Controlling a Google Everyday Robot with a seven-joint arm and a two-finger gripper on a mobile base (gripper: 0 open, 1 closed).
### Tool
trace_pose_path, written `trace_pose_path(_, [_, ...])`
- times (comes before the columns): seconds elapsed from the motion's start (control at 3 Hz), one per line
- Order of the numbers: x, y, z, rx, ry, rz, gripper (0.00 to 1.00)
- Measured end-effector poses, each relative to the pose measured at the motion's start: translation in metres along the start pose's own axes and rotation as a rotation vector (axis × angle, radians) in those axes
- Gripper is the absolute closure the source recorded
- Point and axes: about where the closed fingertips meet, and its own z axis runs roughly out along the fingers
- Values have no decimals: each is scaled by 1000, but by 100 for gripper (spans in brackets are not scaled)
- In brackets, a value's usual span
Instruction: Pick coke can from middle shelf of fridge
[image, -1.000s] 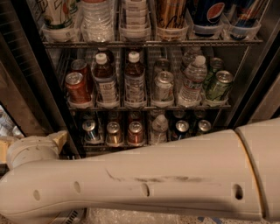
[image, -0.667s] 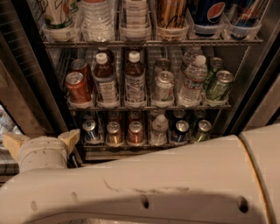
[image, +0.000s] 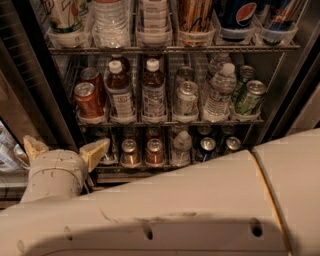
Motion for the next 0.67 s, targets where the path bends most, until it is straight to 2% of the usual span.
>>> trace_pose_path(0.33, [-10,-9,2,49,-71,-19,0])
trace_pose_path(0.67, [-9,-9,3,50,-71,-19,0])
